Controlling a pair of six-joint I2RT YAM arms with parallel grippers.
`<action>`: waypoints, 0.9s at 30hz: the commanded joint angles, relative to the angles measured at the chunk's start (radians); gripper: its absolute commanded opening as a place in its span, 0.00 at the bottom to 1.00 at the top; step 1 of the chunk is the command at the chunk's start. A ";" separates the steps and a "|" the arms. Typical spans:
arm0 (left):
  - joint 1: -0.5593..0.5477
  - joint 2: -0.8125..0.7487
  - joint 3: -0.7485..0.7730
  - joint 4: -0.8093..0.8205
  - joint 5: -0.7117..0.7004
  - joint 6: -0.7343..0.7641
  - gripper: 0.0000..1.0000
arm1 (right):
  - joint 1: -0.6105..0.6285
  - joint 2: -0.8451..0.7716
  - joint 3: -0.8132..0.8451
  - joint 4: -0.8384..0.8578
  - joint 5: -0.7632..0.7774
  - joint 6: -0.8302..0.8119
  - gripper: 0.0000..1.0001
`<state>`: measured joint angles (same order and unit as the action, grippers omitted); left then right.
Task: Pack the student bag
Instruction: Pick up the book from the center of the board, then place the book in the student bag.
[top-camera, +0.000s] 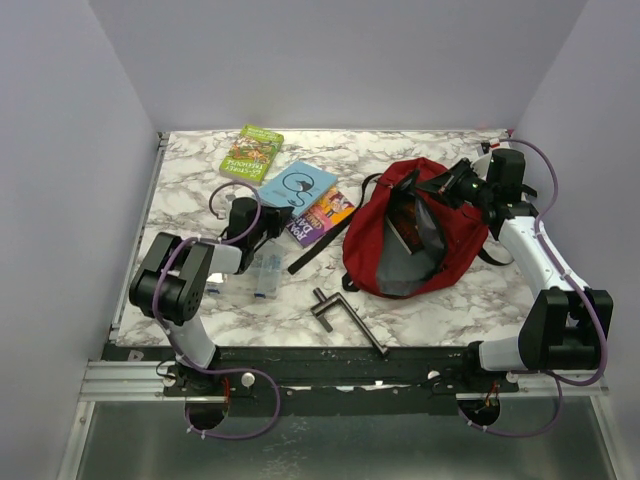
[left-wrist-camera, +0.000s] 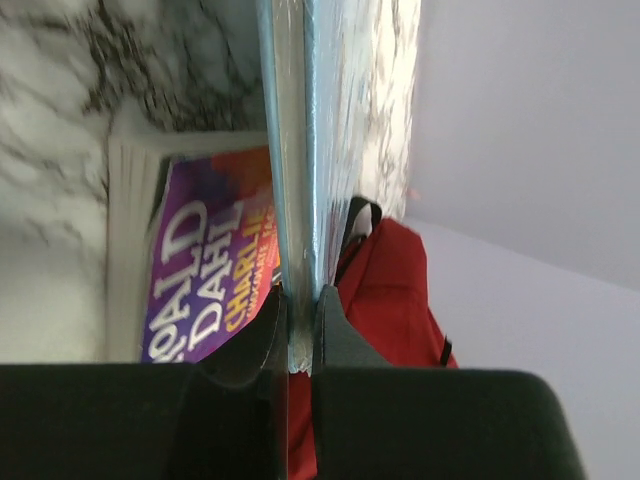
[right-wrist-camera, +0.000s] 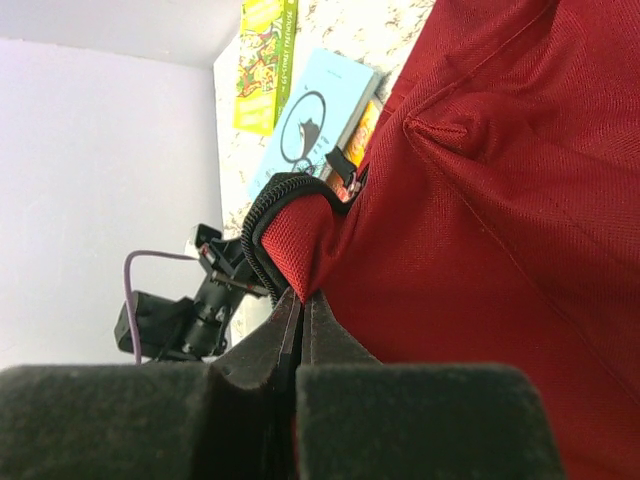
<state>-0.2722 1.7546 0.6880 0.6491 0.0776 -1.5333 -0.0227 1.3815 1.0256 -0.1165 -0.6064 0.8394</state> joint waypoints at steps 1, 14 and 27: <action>-0.031 -0.111 -0.056 0.050 0.090 0.042 0.00 | -0.008 -0.021 0.008 -0.003 0.011 -0.037 0.01; -0.008 -0.414 -0.118 0.053 0.262 0.200 0.00 | 0.004 0.007 0.026 -0.024 0.009 -0.064 0.01; 0.004 -0.731 -0.122 -0.211 0.492 0.300 0.00 | 0.004 0.083 0.136 0.074 0.045 0.267 0.01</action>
<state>-0.2489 1.1179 0.5602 0.4801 0.4507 -1.2968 -0.0196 1.4300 1.0801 -0.1246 -0.5835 0.9520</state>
